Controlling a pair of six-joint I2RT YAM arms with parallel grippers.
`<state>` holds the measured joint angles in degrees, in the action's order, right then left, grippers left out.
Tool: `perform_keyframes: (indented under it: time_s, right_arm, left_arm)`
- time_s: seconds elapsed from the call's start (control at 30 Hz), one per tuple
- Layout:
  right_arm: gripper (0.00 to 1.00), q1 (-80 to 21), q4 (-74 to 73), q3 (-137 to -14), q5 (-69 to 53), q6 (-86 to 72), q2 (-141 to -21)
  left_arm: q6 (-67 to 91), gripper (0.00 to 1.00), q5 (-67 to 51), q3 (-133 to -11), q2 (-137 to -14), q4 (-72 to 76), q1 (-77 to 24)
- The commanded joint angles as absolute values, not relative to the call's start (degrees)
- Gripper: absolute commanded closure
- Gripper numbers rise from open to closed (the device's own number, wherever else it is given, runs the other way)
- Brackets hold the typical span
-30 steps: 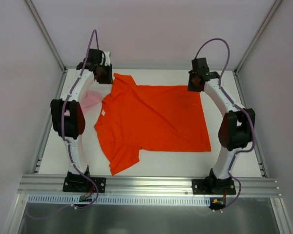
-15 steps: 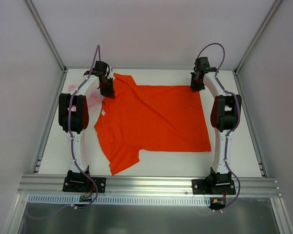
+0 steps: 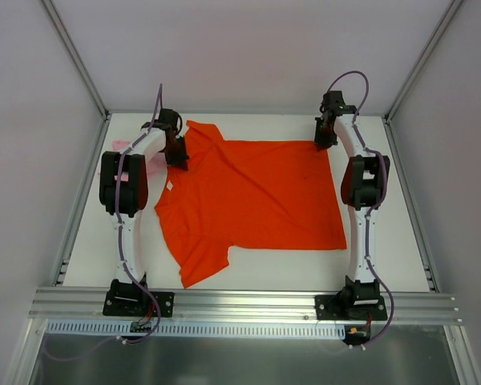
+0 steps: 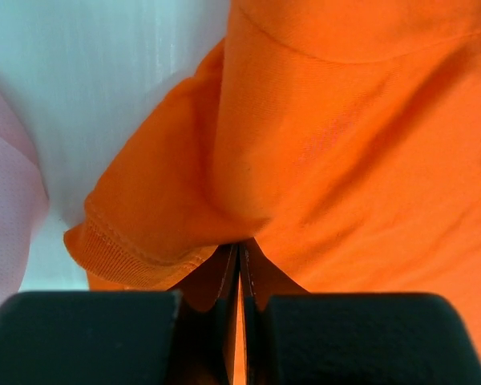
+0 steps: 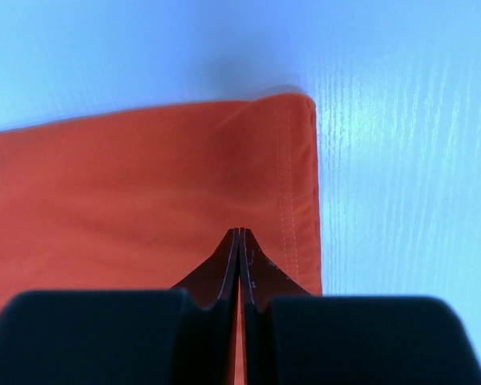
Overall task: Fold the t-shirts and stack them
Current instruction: Flatten out the tshirt
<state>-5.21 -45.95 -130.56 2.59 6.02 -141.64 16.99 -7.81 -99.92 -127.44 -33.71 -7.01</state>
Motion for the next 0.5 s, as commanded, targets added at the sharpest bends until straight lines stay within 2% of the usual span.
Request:
perform_keyframes:
  time_s: [0.0,0.3,0.47]
  right_arm:
    - [0.98,-4.75,-53.68,-137.01,2.99,4.75,-145.18]
    - [0.95,-2.64,-56.16,-139.22,1.06,1.50,-147.04]
    - [0.98,-0.27,-56.43,-138.69,-1.75,-1.30,-147.48]
  left_arm:
    - [20.30,1.00,-6.50,-99.67,-128.14,-35.60,-6.50]
    - [21.45,1.00,-6.94,-99.14,-127.88,-35.86,-6.33]
    - [21.80,1.00,-7.20,-98.62,-127.71,-35.68,-6.07]
